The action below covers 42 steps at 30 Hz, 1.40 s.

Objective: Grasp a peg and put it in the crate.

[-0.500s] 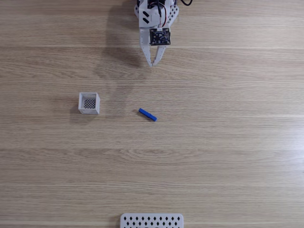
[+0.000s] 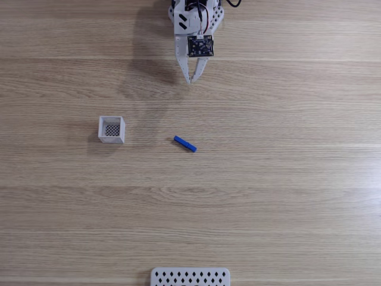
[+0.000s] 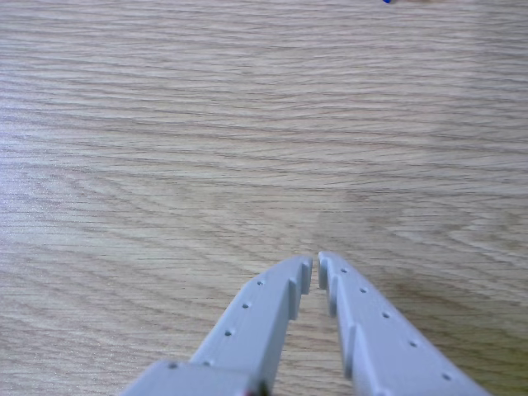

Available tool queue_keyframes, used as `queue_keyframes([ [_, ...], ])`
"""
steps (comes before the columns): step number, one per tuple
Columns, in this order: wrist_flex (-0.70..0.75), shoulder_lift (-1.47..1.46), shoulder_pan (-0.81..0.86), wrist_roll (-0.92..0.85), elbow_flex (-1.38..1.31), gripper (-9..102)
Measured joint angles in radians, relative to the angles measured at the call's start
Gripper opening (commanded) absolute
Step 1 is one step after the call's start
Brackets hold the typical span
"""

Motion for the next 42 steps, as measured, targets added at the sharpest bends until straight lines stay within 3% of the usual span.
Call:
queue_keyframes([
  [17,0.0,-0.002,0.0,-0.003,0.0,0],
  [21,-0.034,-0.103,-0.002,-0.121,-0.009,0],
  [26,-0.058,-0.397,-0.002,-0.434,-0.115,-1],
  [31,-0.074,-0.798,-0.003,-0.715,-0.393,-1],
  [42,-0.075,-1.764,0.014,-0.816,-1.322,0],
])
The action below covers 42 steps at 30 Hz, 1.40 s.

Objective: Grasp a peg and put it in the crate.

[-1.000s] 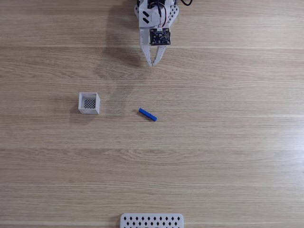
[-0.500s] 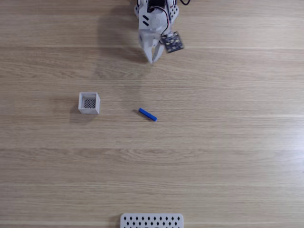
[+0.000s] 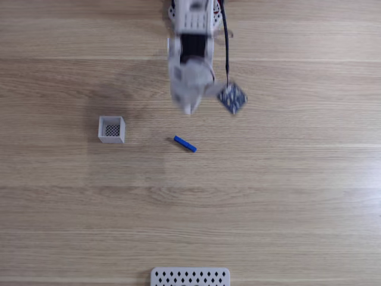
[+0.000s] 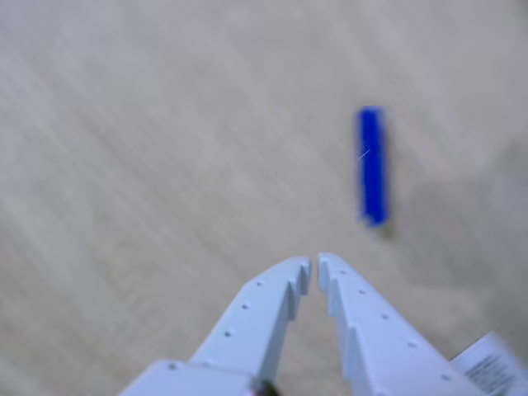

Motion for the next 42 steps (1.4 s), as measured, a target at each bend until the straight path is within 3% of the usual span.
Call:
queue_keyframes([
  [5,0.0,-0.222,0.021,-0.012,-0.242,11],
  [11,0.0,-0.267,0.052,-0.012,-0.29,22],
  [26,0.0,-0.365,0.072,-0.012,-0.305,18],
  [40,-0.1,-0.431,0.071,-0.014,-0.313,18],
  [42,-0.1,-0.431,0.071,-0.014,-0.313,13],
])
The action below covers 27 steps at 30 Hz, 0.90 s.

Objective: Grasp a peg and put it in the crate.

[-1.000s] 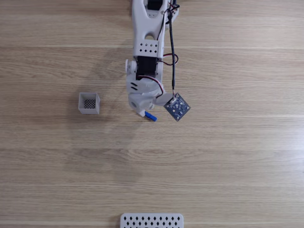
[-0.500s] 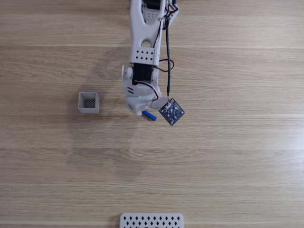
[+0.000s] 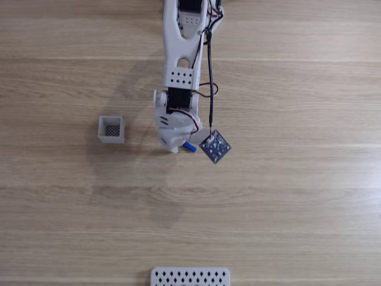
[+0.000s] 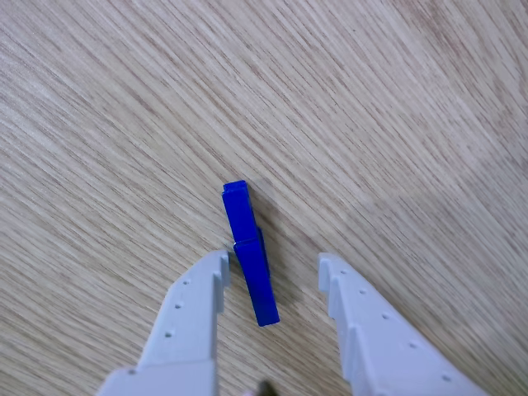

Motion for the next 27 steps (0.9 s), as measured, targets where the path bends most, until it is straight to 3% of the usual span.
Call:
queue_keyframes([
  [4,0.0,0.002,-0.008,0.0,0.028,-4],
  [12,-0.002,0.072,-0.008,0.0,0.124,-1],
  [16,-0.075,0.156,0.028,0.044,0.164,-1],
  [20,-0.287,0.268,0.092,0.156,0.259,-1],
  [27,-0.897,0.428,0.192,0.499,0.494,-1],
])
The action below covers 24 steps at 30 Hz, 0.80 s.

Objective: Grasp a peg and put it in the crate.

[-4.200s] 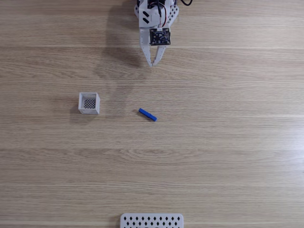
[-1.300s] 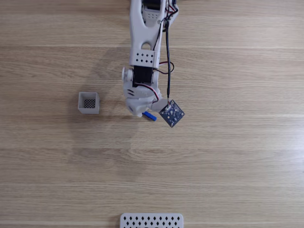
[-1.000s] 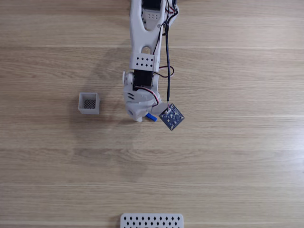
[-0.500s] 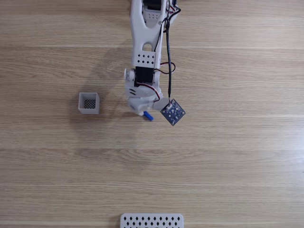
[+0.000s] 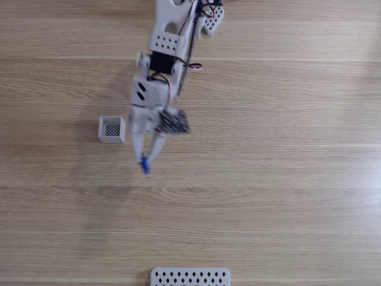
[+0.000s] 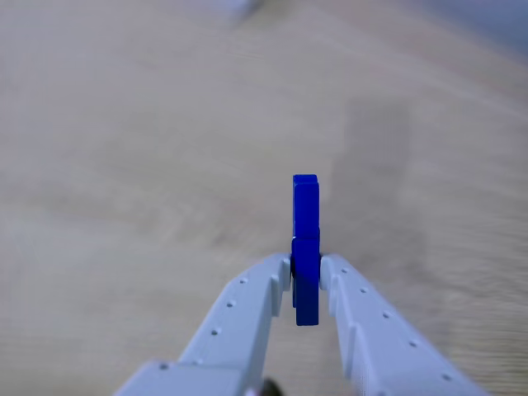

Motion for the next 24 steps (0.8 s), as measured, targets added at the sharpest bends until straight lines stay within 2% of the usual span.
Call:
queue_keyframes([
  [5,-0.341,0.08,0.107,0.345,0.192,-1],
  [9,-0.44,0.124,0.196,0.543,0.307,-1],
  [15,-0.431,0.137,0.244,0.6,0.393,-1],
  [24,-0.288,0.14,0.264,0.603,0.402,0],
])
